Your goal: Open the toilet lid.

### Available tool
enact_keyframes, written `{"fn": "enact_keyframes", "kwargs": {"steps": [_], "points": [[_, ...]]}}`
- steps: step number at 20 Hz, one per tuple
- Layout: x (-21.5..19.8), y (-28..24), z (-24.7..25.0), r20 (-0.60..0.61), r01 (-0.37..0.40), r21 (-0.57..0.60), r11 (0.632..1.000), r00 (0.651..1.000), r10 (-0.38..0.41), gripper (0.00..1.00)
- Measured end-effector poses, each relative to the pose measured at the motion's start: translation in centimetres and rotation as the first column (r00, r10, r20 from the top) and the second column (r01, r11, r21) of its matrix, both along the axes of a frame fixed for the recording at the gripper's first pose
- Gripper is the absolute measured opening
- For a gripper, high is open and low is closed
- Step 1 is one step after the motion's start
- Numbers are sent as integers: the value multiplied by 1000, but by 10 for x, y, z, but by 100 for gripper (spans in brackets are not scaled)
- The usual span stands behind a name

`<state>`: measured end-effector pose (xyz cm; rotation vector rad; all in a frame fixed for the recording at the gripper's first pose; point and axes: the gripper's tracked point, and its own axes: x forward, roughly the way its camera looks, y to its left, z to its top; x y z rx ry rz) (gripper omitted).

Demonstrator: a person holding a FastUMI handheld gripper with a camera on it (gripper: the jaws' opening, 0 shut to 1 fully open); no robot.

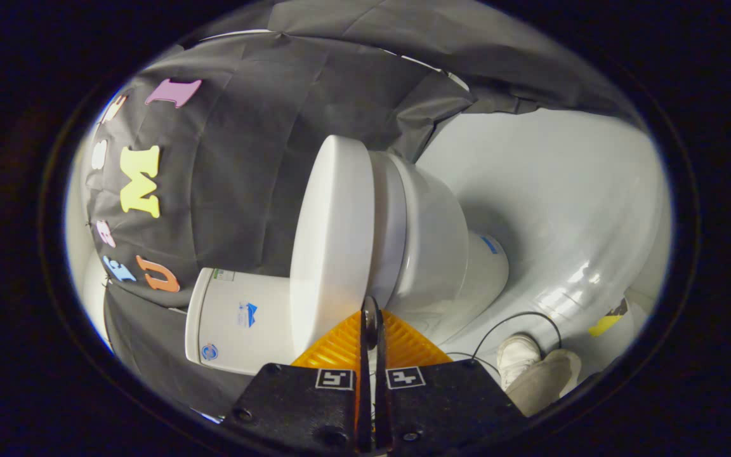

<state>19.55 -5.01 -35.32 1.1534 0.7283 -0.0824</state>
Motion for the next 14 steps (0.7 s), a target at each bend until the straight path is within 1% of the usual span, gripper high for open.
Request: {"fn": "enact_keyframes", "kwargs": {"steps": [5, 9, 14], "points": [[-1, 5, 17, 33, -23, -68, 997, 999, 25, 4], [1, 8, 36, 57, -22, -127, 992, 998, 29, 4], [3, 13, 53, 33, -57, -239, 969, 997, 67, 4]]}}
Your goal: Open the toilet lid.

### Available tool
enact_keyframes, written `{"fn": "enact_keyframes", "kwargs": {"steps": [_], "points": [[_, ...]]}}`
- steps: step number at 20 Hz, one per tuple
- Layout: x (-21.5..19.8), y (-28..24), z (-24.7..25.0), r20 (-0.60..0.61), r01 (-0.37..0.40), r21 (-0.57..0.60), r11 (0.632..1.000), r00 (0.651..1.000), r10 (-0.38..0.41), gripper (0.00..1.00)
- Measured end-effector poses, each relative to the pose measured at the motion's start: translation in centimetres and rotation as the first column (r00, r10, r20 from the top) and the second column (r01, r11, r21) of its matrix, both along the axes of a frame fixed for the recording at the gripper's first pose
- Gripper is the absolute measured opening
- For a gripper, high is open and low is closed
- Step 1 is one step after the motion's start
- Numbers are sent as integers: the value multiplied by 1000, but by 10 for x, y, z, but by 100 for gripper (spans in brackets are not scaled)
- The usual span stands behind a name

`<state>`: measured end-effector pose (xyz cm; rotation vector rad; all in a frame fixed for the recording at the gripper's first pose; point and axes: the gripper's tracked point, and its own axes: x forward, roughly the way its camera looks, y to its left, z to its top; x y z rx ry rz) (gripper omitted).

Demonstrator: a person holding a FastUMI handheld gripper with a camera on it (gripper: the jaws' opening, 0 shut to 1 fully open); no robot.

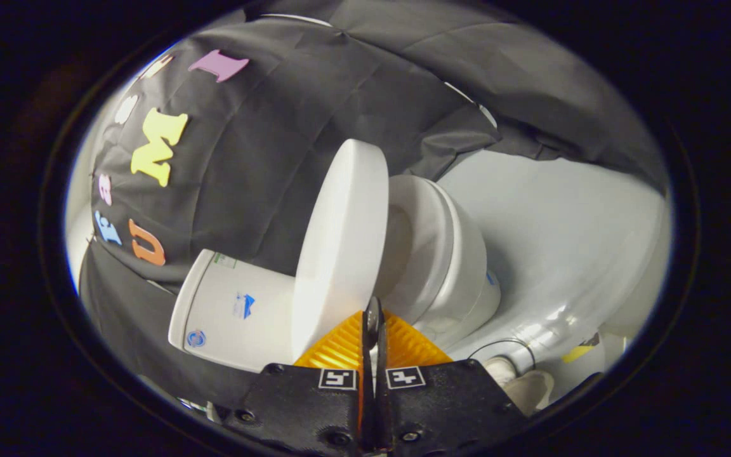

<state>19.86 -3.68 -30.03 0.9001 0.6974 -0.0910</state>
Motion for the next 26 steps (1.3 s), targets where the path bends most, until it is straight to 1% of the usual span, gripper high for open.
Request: {"fn": "enact_keyframes", "kwargs": {"steps": [4, 10, 13, 17, 20, 24, 26], "points": [[1, 4, 18, 1, -15, -41, 999, 1000, 15, 6], [8, 24, 55, 4, -43, -117, 992, 999, 43, 4], [10, 34, 68, -6, -74, -176, 982, 997, 74, 4], [12, 42, 82, -19, -112, -222, 969, 994, 111, 5], [15, 47, 90, -31, -124, -263, 957, 992, 120, 5], [16, 46, 97, -33, -130, -290, 948, 991, 126, 6], [16, 47, 101, -41, -148, -321, 935, 989, 143, 5]]}}
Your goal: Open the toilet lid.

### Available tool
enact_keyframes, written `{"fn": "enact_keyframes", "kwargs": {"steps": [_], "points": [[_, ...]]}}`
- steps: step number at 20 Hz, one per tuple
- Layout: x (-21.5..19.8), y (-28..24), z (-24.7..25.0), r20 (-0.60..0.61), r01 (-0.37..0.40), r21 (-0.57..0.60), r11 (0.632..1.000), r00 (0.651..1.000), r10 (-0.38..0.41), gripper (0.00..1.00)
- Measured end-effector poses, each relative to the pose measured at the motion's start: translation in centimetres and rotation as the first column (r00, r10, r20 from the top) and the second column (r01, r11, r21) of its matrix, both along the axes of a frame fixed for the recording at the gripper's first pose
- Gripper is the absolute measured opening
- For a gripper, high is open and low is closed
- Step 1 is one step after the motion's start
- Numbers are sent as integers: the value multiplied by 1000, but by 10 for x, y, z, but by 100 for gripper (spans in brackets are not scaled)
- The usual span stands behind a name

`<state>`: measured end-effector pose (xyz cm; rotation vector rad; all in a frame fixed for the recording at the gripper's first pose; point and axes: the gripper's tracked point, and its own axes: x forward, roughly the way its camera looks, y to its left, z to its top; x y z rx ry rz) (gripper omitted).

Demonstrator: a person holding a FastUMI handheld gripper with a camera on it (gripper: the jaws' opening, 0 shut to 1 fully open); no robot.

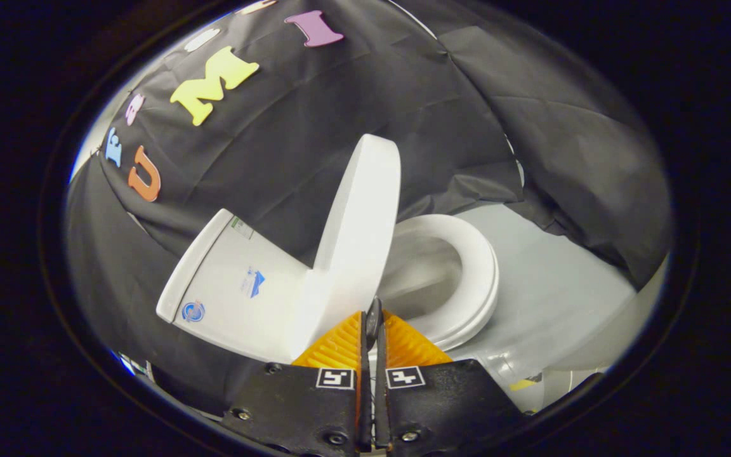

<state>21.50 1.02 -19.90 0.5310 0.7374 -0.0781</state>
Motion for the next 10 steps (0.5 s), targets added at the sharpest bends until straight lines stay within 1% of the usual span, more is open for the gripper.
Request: {"fn": "enact_keyframes", "kwargs": {"steps": [4, 10], "points": [[0, 5, 8, -17, -34, -83, 996, 999, 33, 7], [11, 40, 28, -29, -39, -155, 987, 999, 34, 7]]}}
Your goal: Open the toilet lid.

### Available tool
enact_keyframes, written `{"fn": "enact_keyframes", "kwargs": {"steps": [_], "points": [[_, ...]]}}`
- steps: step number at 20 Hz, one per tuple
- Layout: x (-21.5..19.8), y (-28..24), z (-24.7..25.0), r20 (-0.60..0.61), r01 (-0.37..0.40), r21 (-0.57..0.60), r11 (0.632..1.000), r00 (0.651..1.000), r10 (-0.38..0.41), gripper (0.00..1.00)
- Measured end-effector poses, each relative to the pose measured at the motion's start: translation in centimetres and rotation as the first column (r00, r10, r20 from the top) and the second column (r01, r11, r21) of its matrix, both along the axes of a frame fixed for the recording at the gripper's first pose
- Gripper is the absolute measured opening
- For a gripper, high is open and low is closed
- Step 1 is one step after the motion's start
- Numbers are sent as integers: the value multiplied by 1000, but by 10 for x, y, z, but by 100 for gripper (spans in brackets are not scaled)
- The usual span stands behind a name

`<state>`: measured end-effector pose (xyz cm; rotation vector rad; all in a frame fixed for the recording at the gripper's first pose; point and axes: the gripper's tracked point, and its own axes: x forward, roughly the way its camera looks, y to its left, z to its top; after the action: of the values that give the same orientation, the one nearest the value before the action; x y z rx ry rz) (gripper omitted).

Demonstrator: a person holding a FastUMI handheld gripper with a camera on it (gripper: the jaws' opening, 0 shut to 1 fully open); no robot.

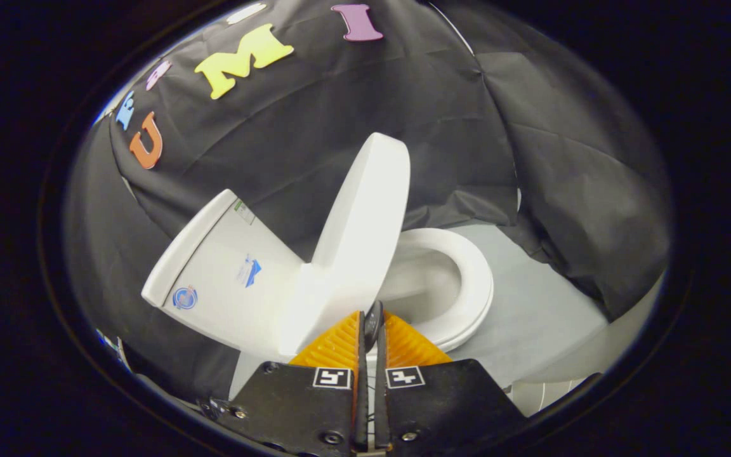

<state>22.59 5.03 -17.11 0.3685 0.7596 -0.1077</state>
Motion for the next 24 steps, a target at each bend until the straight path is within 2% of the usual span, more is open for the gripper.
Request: {"fn": "enact_keyframes", "kwargs": {"steps": [6, 13, 24], "points": [[7, 24, 19, 2, -40, -94, 995, 999, 41, 8], [16, 52, 33, 14, -72, -143, 987, 997, 75, 8], [30, 97, 51, 13, -141, -263, 954, 989, 150, 9]]}}
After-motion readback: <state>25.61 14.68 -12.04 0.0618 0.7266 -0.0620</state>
